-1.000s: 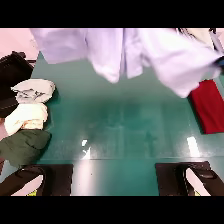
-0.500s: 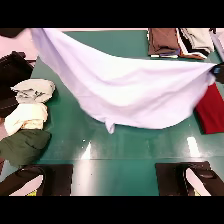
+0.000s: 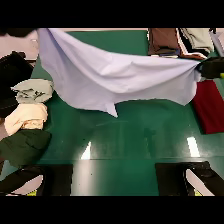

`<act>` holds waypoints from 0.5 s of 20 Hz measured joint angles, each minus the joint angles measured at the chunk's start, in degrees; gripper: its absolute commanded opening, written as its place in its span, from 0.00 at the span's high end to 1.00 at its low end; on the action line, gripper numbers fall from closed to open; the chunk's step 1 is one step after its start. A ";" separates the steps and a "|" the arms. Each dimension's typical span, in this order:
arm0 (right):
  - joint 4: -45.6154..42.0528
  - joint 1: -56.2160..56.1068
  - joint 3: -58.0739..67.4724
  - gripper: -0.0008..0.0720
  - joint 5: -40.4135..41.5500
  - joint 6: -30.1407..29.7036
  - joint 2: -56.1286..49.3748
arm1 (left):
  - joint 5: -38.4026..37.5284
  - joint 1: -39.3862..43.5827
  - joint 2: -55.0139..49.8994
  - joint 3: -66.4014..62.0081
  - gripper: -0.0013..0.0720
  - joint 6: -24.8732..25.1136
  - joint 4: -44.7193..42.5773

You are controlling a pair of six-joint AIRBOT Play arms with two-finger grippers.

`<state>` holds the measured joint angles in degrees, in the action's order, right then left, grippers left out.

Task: Fold the shirts.

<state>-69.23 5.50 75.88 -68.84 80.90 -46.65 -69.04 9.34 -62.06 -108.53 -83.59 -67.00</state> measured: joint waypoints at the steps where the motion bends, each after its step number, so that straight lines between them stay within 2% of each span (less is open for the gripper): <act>1: -0.02 0.72 1.22 0.97 -0.61 0.00 1.40 | -0.07 0.00 0.44 -2.89 0.95 -0.02 0.04; 5: 0.07 5.84 6.16 0.97 -4.33 -0.02 7.19 | 2.93 0.00 5.49 -10.19 0.95 -0.13 0.87; 10: 0.83 13.81 11.17 0.97 -12.24 -0.02 9.29 | 8.37 0.00 11.37 -12.07 0.95 -0.31 1.60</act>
<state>-68.40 19.31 87.05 -81.08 80.88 -37.36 -60.66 9.34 -50.70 -120.60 -83.90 -65.41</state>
